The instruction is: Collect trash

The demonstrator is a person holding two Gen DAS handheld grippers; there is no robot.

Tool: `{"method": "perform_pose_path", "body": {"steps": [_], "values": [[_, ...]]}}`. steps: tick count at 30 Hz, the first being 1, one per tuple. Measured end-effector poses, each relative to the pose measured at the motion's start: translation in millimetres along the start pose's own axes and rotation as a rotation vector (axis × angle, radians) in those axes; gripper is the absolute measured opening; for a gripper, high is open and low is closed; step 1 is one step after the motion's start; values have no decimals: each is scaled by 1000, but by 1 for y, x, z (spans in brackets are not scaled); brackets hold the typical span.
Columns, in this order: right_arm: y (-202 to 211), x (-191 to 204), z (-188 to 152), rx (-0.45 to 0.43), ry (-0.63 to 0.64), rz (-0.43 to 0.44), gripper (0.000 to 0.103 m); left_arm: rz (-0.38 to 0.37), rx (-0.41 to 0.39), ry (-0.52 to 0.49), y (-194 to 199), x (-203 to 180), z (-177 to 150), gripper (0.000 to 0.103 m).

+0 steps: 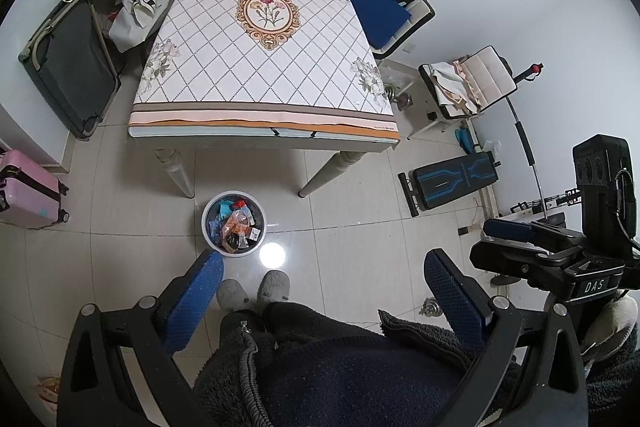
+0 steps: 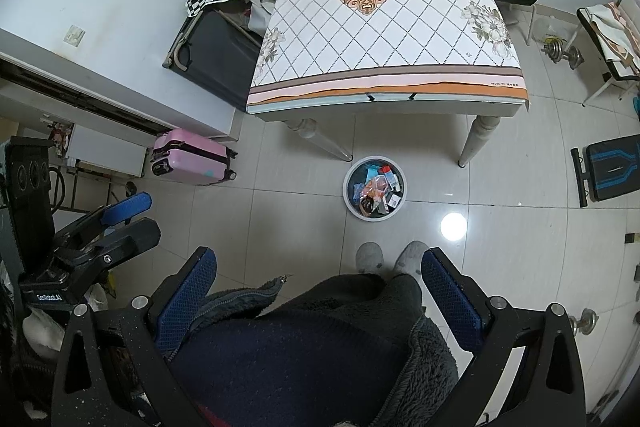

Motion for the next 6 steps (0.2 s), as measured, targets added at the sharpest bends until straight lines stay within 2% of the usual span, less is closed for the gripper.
{"method": "perform_pose_path", "body": {"steps": [6], "values": [[0,0,0,1,-2,2,103,0,-1,-1,1,1,0,103]]}}
Point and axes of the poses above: each gripper's, at about its wrist camera, not at the fingertips, and y roughly against the way its jaws point, x to its left, z to its top, the point moved 8 cm from there along -y, roughly the way its jaws point, and after that the axes turned 8 degrees about z, right-handed, at the moved point
